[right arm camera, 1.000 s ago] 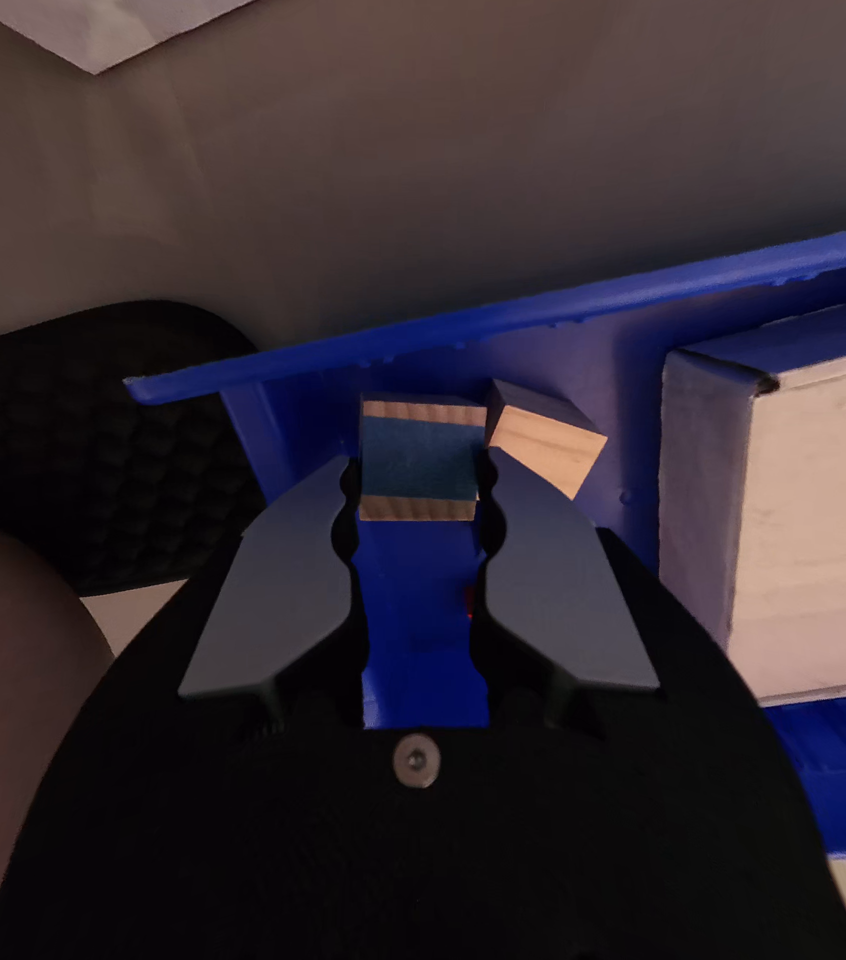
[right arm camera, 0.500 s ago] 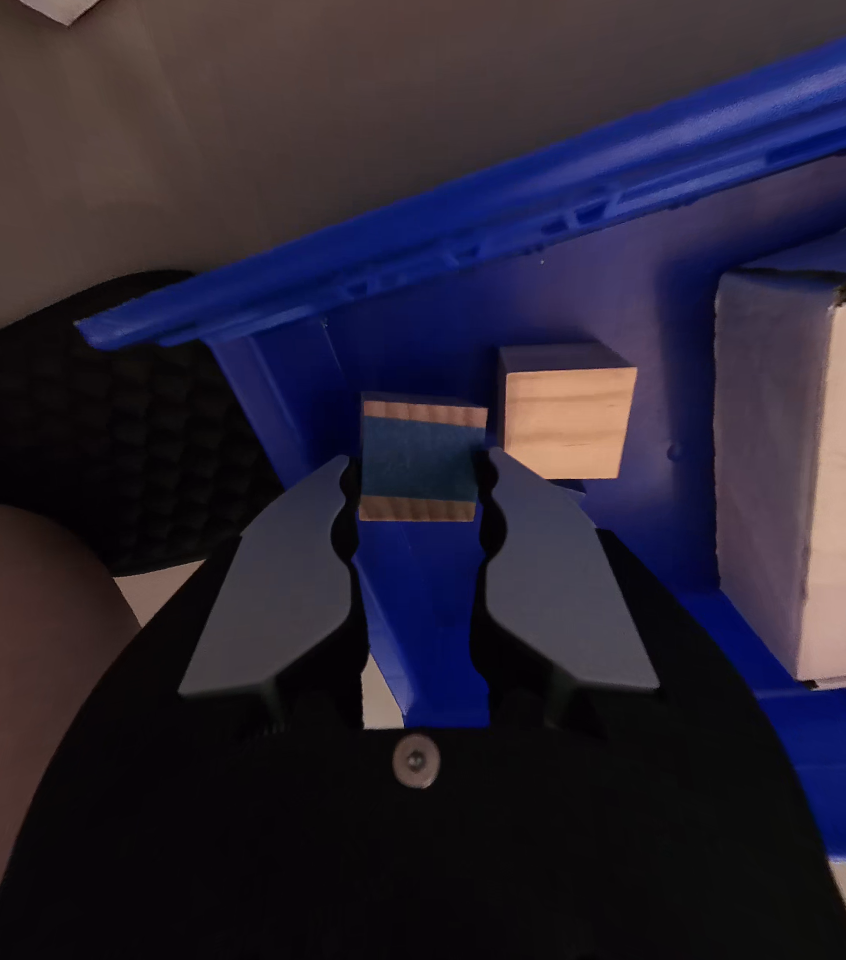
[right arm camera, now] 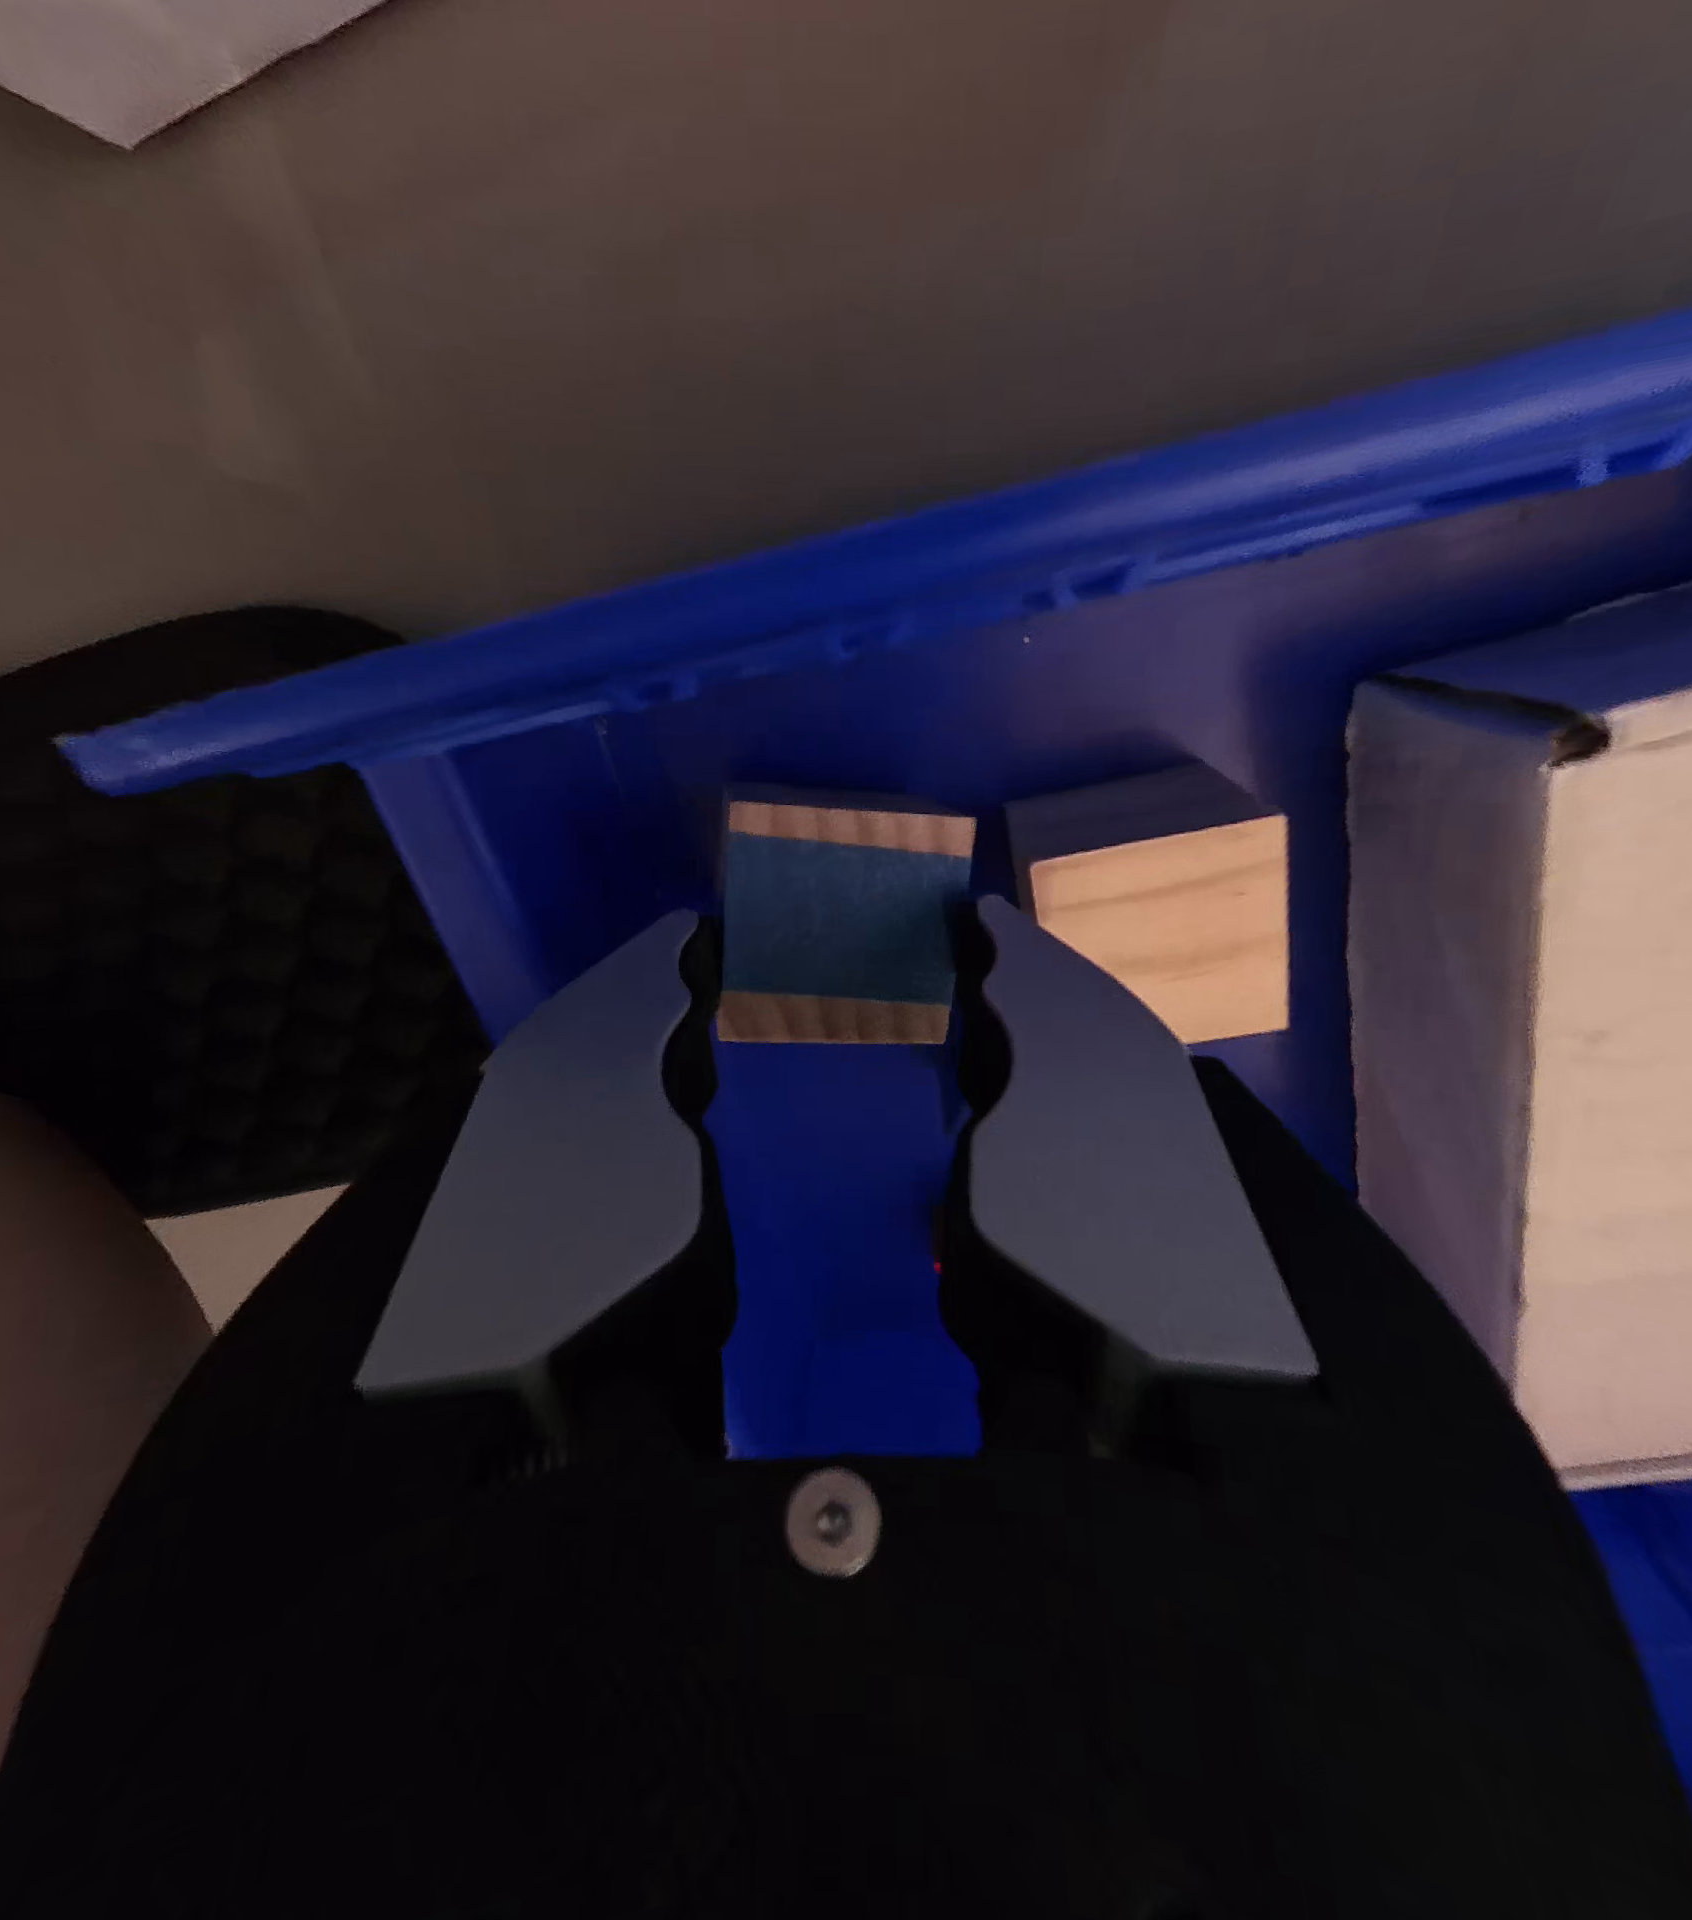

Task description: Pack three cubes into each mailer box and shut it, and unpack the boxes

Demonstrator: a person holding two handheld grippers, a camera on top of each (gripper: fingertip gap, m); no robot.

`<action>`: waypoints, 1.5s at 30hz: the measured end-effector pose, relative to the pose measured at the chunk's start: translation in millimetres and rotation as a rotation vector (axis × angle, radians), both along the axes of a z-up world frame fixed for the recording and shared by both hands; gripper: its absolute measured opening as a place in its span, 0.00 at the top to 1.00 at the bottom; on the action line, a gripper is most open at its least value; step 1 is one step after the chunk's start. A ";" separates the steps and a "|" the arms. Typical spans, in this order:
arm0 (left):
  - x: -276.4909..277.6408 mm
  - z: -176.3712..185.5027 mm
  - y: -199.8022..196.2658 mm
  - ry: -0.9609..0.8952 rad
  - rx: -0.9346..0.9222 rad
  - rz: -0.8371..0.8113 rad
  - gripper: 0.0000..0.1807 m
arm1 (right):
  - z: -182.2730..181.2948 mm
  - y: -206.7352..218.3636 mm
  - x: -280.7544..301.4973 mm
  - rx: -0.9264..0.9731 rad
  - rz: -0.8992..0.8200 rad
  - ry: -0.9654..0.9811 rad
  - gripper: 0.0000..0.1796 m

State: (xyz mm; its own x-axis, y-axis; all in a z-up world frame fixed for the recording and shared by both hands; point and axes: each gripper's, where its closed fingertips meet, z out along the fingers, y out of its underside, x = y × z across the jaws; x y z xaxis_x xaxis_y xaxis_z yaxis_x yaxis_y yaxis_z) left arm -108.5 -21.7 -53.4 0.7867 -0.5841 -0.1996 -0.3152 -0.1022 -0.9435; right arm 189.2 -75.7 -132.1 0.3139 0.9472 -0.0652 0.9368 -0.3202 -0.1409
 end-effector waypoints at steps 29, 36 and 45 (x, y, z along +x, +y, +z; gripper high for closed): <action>0.3 -2.8 0.7 0.010 -0.005 0.001 0.66 | 5.2 22.8 57.6 0.144 -0.304 0.060 0.78; 0.6 -3.7 0.5 0.013 -0.009 -0.001 0.66 | -12.8 20.1 58.1 0.069 -0.288 0.013 0.84; 0.6 -2.5 0.1 0.011 -0.008 -0.003 0.66 | -12.8 36.8 69.0 0.139 -0.325 -0.046 0.84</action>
